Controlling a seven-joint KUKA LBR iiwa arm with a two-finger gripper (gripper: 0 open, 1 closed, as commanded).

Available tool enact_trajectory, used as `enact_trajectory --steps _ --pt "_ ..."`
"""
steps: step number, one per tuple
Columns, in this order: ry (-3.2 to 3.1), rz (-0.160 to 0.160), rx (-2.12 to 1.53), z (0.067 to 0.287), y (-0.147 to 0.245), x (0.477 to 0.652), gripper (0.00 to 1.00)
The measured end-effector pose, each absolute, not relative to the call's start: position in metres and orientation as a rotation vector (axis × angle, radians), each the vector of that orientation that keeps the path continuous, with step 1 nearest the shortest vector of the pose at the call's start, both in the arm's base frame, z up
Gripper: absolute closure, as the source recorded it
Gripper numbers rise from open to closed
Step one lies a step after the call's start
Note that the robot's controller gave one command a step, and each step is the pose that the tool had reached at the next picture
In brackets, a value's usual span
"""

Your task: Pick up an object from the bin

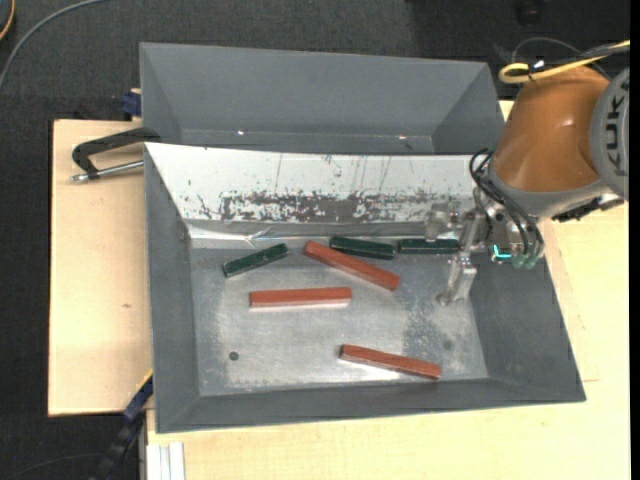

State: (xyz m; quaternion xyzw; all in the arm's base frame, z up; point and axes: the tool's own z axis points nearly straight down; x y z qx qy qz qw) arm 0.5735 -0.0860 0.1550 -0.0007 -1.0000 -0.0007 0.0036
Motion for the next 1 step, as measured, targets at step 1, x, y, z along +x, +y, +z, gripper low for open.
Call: enact_trajectory --steps 1 --pt "-3.136 -0.008 -0.013 0.0843 -0.0291 0.5934 0.0"
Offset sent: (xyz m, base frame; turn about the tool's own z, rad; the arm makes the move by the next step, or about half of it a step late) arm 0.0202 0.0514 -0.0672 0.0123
